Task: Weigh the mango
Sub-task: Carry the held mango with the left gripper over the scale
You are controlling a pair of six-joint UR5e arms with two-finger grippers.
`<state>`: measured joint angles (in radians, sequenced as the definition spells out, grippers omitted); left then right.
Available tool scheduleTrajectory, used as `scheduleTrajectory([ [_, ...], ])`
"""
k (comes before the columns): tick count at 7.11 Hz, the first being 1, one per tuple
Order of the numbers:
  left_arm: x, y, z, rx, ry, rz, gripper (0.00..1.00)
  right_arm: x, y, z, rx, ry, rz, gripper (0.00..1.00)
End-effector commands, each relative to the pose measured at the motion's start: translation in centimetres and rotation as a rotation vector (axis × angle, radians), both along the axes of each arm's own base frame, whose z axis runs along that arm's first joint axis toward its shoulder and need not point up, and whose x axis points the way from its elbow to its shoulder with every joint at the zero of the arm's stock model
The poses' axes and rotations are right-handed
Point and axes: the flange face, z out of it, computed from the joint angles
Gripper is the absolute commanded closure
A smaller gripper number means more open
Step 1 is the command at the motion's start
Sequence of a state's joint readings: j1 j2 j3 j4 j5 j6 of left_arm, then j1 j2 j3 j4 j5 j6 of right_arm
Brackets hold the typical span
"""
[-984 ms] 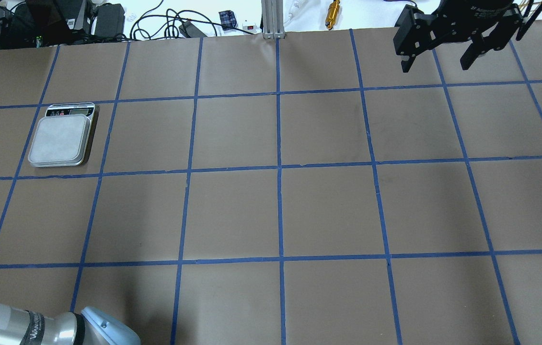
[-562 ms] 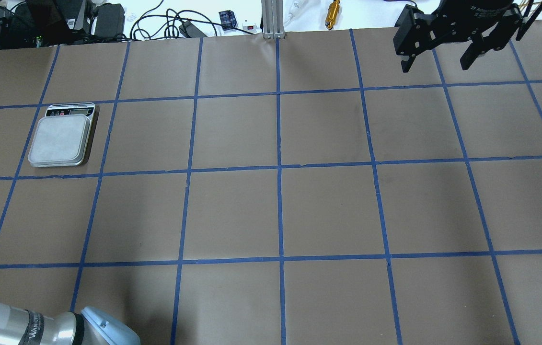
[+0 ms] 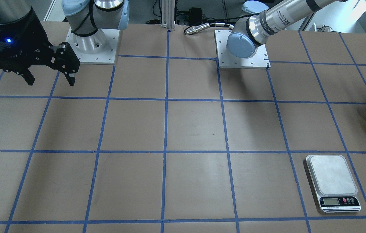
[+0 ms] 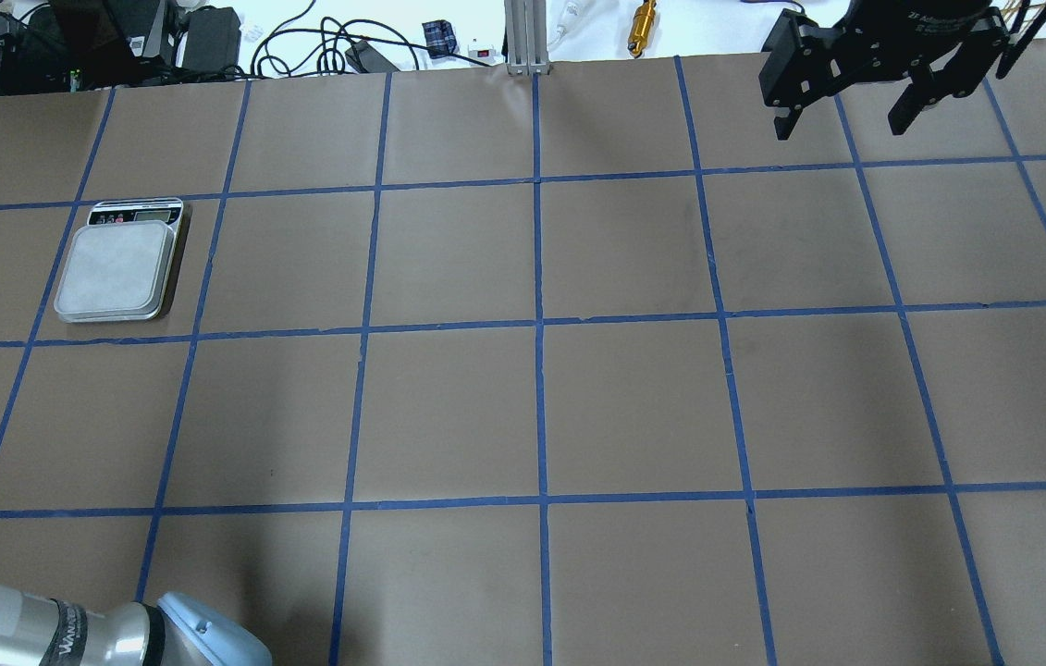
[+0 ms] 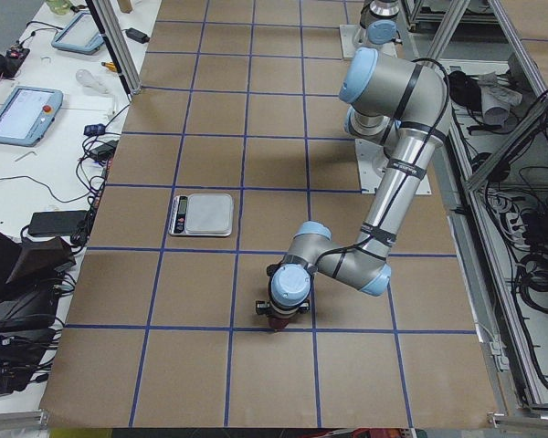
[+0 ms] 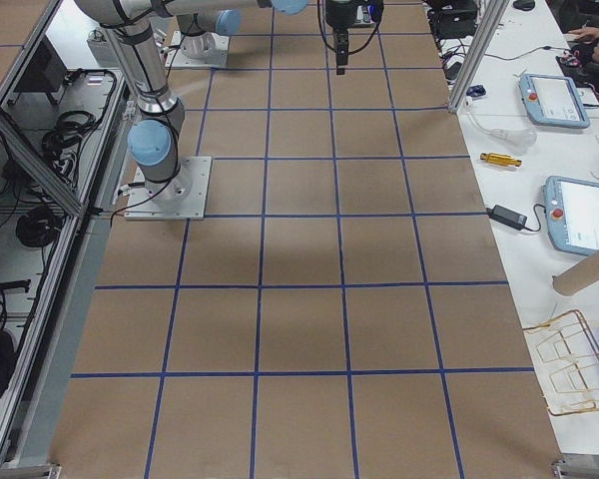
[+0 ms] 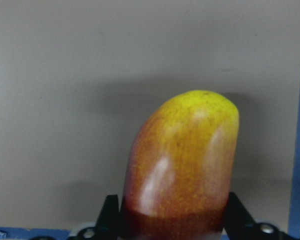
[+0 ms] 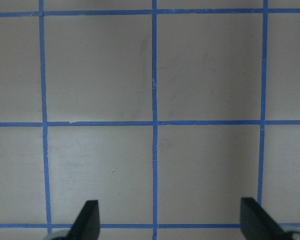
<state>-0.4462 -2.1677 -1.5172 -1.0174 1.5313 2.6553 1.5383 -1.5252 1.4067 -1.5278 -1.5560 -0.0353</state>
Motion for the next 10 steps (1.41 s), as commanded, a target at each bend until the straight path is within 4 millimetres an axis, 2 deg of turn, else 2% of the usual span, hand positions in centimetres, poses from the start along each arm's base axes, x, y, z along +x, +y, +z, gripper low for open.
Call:
scheduleTrajectory([
  [1, -1.1, -3.1, 4.1, -0.021, -0.053, -0.032, 1.00, 0.0, 0.0, 0.0, 0.000, -0.001, 0.000, 0.00],
  [2, -3.6, -7.0, 6.8, -0.019, -0.054, -0.079, 1.00, 0.0, 0.0, 0.0, 0.000, -0.001, 0.000, 0.00],
  [3, -5.7, -9.9, 8.6, -0.004, -0.029, -0.068, 1.00, 0.0, 0.0, 0.0, 0.000, -0.001, 0.000, 0.00],
  [4, -8.3, -12.5, 9.0, -0.003, -0.012, -0.053, 1.00, 0.0, 0.0, 0.0, 0.000, -0.001, 0.000, 0.00],
  [5, -11.9, -15.5, 9.4, -0.006, -0.016, -0.051, 1.00, 0.0, 0.0, 0.0, 0.000, 0.001, 0.000, 0.00],
  [7, -20.6, -21.3, 9.0, -0.006, 0.002, 0.010, 1.00, 0.0, 0.0, 0.0, 0.000, -0.001, 0.000, 0.00],
  [8, -24.7, -23.4, 8.3, 0.002, 0.015, 0.034, 1.00, -0.1, 0.0, 0.0, 0.000, -0.001, -0.001, 0.00],
  [9, -27.1, -24.3, 7.2, 0.018, 0.032, 0.062, 1.00, 0.0, 0.0, 0.0, 0.000, -0.001, 0.000, 0.00],
  [10, -28.7, -24.9, 5.6, 0.026, 0.067, 0.087, 1.00, 0.0, 0.0, 0.0, 0.000, -0.001, 0.000, 0.00],
])
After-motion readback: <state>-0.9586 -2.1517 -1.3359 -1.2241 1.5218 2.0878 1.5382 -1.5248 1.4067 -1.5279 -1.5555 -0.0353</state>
